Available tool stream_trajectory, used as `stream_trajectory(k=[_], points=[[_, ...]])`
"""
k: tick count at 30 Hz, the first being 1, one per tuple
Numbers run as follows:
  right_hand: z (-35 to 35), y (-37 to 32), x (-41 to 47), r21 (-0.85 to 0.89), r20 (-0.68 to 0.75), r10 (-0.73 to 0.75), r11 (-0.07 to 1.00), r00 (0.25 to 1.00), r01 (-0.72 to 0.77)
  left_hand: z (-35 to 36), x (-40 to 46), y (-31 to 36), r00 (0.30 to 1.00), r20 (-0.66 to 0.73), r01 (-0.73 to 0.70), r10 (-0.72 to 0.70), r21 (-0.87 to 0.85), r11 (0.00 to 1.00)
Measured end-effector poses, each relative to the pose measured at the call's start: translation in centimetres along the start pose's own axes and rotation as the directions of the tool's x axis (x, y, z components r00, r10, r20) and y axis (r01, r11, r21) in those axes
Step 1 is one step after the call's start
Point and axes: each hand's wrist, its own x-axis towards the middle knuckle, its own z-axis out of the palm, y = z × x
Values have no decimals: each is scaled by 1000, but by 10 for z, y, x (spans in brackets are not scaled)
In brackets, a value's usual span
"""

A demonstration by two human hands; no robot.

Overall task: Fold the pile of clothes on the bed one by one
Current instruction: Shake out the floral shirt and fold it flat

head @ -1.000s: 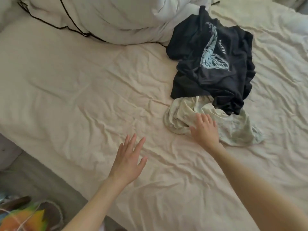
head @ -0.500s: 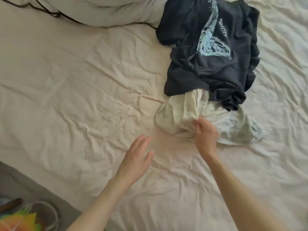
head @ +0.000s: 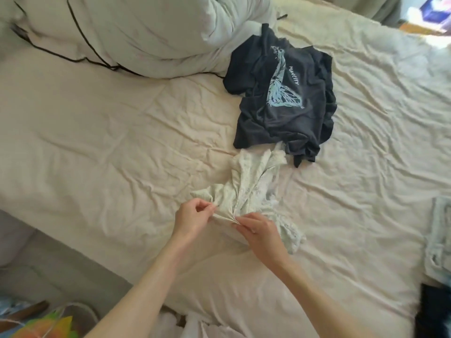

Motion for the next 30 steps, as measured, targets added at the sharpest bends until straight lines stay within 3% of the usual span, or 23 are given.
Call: stream_trajectory(k=[5, 10, 12, 15, 20, 24, 25, 28, 30], points=[[-11, -73, 12, -155, 83, -243, 955, 967, 253, -74, -47, 12, 974, -155, -170, 163, -32, 985], [-24, -185, 41, -160, -30, -448, 885, 894, 438, -160, -93, 54, 888, -260, -426, 379, -156, 891], [-24, -229, 50, -48, -67, -415, 910, 907, 413, -195, -112, 70, 829, -294, -520, 476, -90, 850], [-23, -289, 59, 116, 18, -300, 948, 954, 296, -242, -140, 87, 760, -318, -597, 567, 3, 802], [-35, -383, 75, 218, 30, -321, 926, 947, 307, -320, -176, 109, 646, -423, -638, 635, 158, 754], [-40, -452, 89, 373, 7, -280, 892, 960, 257, -339, -201, 106, 476, -586, -696, 656, 205, 688], [-39, -467, 90, 426, 6, -265, 873, 964, 237, -333, -206, 102, 491, -543, -690, 681, 235, 685], [-36, -505, 93, 592, 23, -226, 788, 974, 169, -316, -207, 94, 679, -391, -577, 621, 239, 781], [-37, -520, 98, 628, 18, -223, 761, 975, 163, -320, -202, 93, 726, -431, -468, 536, 262, 844]])
